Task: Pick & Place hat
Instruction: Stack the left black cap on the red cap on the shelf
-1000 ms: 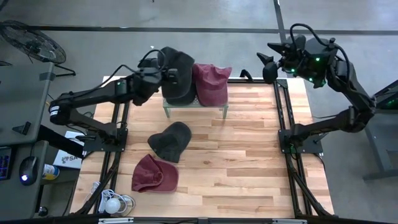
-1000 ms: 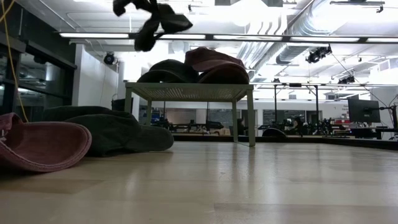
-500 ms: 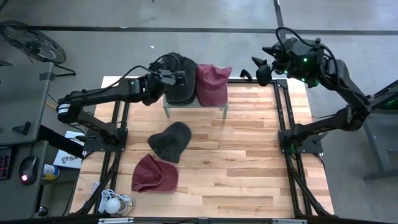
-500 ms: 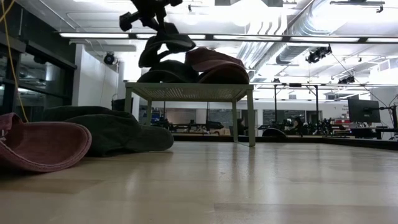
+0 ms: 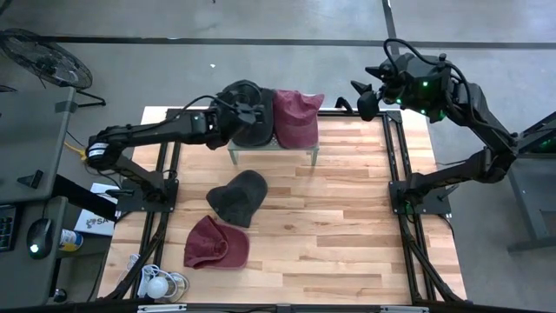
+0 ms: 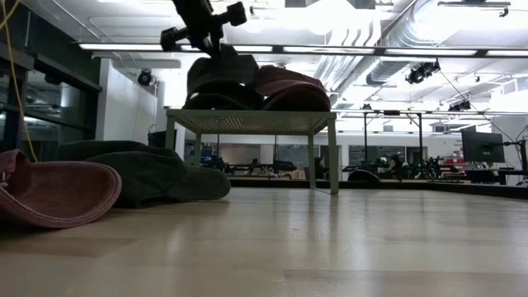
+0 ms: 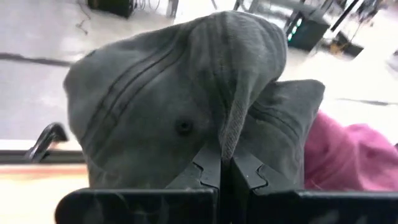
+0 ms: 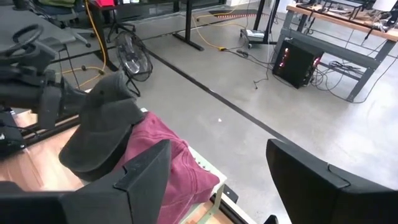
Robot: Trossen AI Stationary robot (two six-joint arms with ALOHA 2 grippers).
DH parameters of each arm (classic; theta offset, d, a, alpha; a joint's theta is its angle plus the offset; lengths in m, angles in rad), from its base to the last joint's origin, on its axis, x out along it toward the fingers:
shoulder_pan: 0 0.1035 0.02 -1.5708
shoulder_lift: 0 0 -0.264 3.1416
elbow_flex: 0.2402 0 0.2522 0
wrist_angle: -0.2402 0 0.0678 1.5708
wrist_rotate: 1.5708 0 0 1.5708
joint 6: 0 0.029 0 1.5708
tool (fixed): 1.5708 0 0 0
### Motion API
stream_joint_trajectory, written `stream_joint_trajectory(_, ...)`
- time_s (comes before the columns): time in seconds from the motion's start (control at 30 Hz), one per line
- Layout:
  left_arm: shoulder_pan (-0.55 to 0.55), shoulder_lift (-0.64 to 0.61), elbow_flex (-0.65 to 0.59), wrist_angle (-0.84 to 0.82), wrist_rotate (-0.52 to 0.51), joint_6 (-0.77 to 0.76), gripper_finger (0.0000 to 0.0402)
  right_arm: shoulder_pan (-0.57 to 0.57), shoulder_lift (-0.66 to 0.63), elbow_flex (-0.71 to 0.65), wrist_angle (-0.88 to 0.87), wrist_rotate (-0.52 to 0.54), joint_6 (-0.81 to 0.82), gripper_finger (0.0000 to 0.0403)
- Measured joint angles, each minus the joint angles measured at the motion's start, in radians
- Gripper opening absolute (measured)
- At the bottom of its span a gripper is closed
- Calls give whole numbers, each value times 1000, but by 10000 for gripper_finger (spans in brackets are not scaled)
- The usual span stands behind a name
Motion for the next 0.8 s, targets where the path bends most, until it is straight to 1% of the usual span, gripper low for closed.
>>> stream_joint_trajectory(0.17, 0, 28, 3, 0, -5, -6, 0, 0, 0, 0, 0, -9, -1, 258)
stream_joint_trajectory(0.27, 1, 41, -1, -28, 1, -15, 0, 0, 0, 0, 0, -11, -1, 258)
stream_joint_trajectory(0.33, 1, 56, 2, -7, 0, -15, 0, 0, 0, 0, 0, -12, -1, 258)
stream_joint_trajectory(0.5, 0, 85, 1, -10, 23, -17, 0, 1, 0, 0, -2, -13, -1, 258)
stream_joint_trajectory(0.67, 0, 98, 0, -3, 26, -17, 0, 1, 0, 0, -8, -21, 1, 258)
stream_joint_trajectory(0.8, 0, 98, 0, -2, 30, -14, 12, 1, 0, 0, -19, -27, 2, 258)
